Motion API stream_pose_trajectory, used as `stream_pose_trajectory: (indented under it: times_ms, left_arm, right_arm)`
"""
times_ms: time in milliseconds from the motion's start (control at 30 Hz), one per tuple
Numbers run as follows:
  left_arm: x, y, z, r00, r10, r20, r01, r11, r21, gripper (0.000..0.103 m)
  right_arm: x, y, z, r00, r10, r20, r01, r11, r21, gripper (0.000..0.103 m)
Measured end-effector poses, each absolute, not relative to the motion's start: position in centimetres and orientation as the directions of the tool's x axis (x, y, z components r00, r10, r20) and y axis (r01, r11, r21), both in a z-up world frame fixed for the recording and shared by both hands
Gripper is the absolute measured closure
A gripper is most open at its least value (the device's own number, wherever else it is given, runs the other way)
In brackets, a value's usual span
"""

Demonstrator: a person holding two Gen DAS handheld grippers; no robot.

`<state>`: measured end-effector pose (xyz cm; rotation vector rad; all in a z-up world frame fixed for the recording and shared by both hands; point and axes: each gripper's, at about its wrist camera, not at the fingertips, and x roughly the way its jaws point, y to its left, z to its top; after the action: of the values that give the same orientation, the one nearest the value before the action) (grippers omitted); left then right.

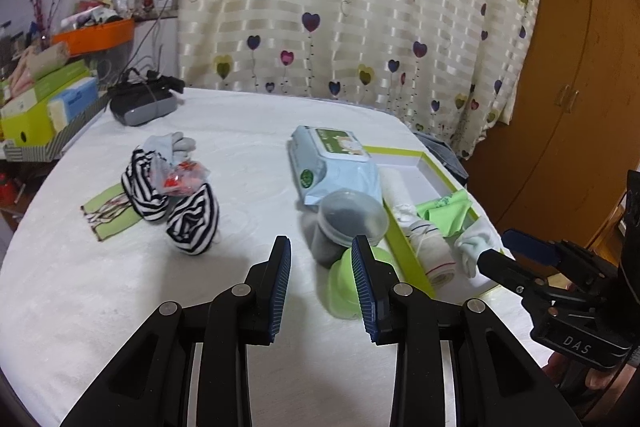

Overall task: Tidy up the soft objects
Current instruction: 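Move both open tools toward the striped socks and plastic bag on the table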

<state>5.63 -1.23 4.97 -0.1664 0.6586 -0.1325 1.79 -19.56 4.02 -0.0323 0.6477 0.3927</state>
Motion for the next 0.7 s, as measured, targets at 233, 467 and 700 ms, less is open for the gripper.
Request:
stream_pose_trajectory:
  times_ms: [233,467,700]
  left_arm:
    - [5.5,-0.5,4.8,0.783,-0.165,-0.600,0.055,0.979,-0.198,0.073]
    - [5.8,0.3,4.3,0.779,-0.154,-0.608,0.035,0.978,-0.204,0.073]
    - [6.1,1.7,3.7,0.776,-0.144,-0.615,0.010,0.976,-0.216,0.073]
  right_arm:
    - [1.9,-19.1,4.3,0.729,0.359,-0.583,-0.375,0.922,0.099,0.048]
    - [2.2,-17.9,4.4,0.714,0.388,-0.583,-0.409,0.907,0.102,0.048]
    - [2.8,-16.1,4.3,0.693,0.402,-0.598,-0.435,0.895,0.098,0.048]
